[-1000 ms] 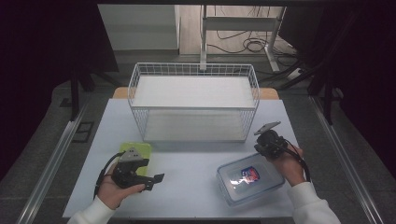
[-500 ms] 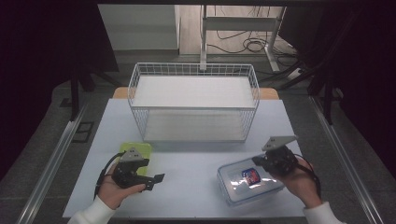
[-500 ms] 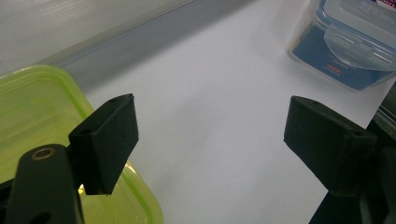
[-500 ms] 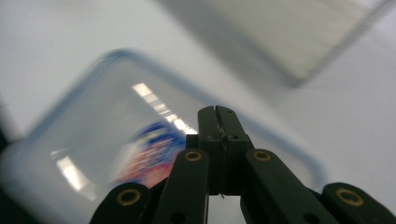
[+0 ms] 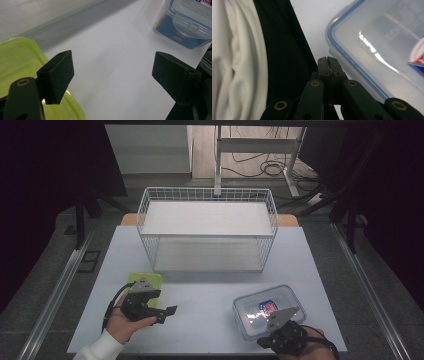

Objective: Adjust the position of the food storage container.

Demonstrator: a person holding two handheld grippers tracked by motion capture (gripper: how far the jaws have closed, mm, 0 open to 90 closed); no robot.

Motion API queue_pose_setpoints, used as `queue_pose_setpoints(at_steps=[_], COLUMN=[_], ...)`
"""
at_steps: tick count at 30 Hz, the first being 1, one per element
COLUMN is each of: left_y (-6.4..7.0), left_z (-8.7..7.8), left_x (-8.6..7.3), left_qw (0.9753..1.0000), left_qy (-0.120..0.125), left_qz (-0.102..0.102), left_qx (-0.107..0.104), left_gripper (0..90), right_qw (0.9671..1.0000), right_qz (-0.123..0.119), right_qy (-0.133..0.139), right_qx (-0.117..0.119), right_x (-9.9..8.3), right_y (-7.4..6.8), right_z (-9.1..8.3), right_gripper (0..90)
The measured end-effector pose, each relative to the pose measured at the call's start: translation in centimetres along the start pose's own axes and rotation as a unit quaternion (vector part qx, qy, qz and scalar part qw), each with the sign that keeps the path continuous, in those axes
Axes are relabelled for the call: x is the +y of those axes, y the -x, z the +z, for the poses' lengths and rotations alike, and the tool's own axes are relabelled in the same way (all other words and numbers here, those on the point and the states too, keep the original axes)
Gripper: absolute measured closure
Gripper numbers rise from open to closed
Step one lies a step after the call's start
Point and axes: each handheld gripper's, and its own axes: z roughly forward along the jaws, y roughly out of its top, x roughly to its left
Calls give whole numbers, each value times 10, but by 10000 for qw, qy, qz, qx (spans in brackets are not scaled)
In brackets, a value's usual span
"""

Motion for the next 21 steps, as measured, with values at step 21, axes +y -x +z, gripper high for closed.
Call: queue_pose_setpoints(at_steps=[21], left_y=[0], left_z=[-3], left_x=[-2], left_qw=[9999], left_qy=[80], left_qz=[-43], left_qx=[64], left_gripper=[174], right_qw=[9988], right_qz=[33], right_qy=[100], right_qx=[-479], right_x=[15], right_y=[12], right_z=[25], right_gripper=[895])
